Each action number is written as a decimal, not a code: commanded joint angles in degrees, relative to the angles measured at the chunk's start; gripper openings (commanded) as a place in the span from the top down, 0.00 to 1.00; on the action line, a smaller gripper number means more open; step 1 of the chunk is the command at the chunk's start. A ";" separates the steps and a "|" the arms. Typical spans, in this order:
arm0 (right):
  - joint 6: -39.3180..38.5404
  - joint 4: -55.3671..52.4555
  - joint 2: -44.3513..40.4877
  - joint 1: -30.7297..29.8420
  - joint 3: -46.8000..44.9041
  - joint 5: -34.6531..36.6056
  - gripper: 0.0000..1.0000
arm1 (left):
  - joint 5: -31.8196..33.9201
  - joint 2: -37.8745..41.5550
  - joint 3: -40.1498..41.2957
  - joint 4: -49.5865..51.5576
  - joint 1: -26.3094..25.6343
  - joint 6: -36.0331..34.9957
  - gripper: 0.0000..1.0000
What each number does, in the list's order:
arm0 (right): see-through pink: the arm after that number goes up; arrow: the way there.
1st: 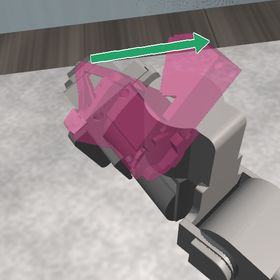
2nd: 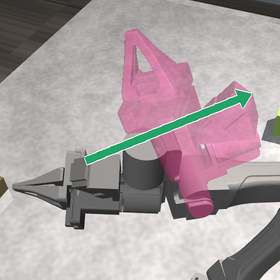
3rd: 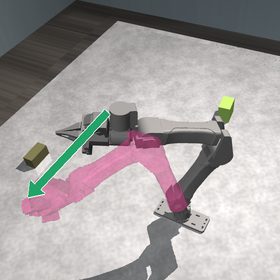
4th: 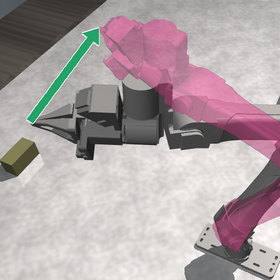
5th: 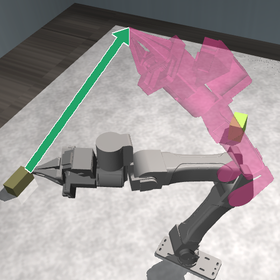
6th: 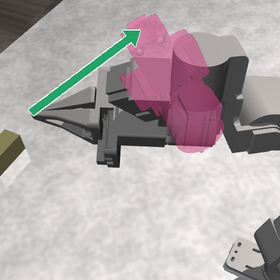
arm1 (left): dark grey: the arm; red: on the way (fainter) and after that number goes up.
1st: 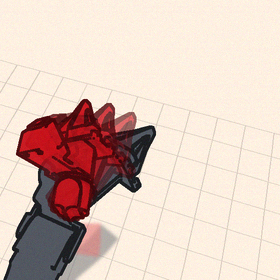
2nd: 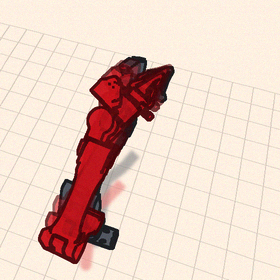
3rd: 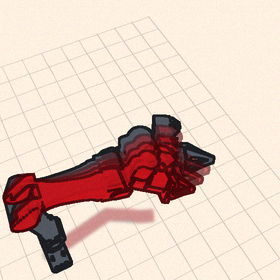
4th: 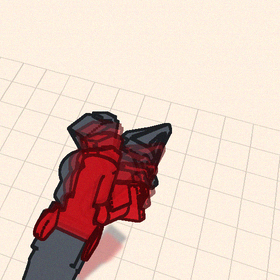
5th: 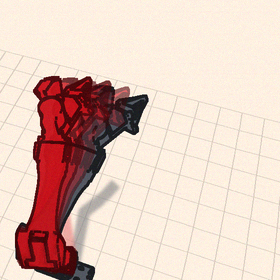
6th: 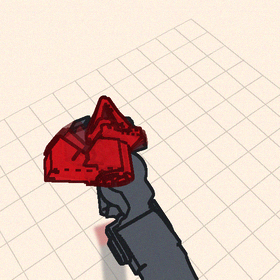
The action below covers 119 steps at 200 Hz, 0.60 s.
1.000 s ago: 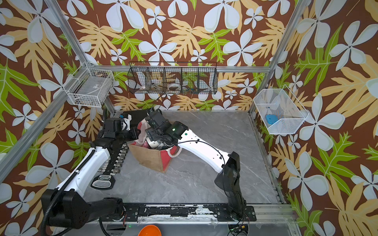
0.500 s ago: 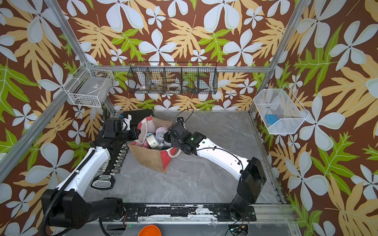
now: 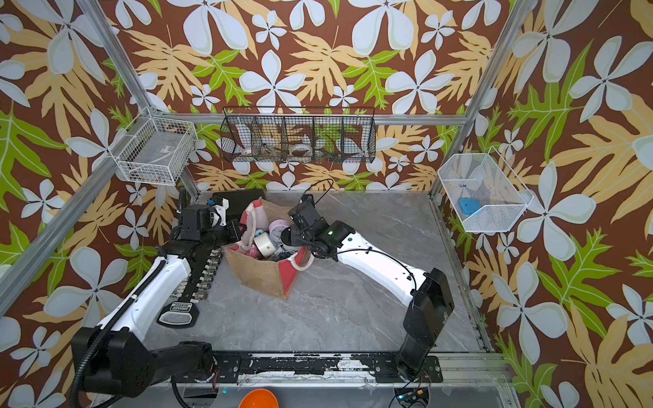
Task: Put the alarm clock into the canvas bag
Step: Move the canvas bag to the center of the board.
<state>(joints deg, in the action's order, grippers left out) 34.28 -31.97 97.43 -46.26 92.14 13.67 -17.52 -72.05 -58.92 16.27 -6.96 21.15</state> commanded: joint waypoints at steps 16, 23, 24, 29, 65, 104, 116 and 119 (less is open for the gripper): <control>-4.25 0.04 -2.34 4.32 0.61 1.02 1.00 | -0.10 1.03 -0.39 -9.41 -5.29 5.95 1.00; -4.85 -0.01 -2.93 5.50 0.23 0.55 1.00 | 0.55 1.11 -0.36 -10.04 -6.48 6.78 1.00; -4.93 -0.02 -3.03 5.71 0.14 0.56 1.00 | 0.64 1.12 -0.34 -10.12 -6.57 6.92 1.00; -5.29 -0.05 -3.42 6.69 -0.16 0.42 1.00 | 1.30 1.21 -0.41 -10.56 -7.49 7.42 1.00; -8.38 0.10 -5.92 13.58 -2.14 -2.23 1.00 | 4.31 0.29 -0.67 -13.94 -13.20 10.77 1.00; -11.22 1.03 -5.16 18.64 -2.93 -5.42 1.00 | 6.44 -4.20 -1.92 -16.99 -18.08 12.70 1.00; -11.77 0.81 -4.64 19.32 -2.74 -5.63 1.00 | 6.97 -5.56 -2.30 -17.31 -19.22 13.02 1.00; -11.86 0.74 -4.57 19.48 -2.65 -5.59 1.00 | 7.09 -5.80 -2.26 -17.30 -19.49 13.12 1.00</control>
<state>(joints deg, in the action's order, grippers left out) 24.82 -32.14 92.18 -27.92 89.25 9.82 -10.83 -76.18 -60.20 6.35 -24.71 32.91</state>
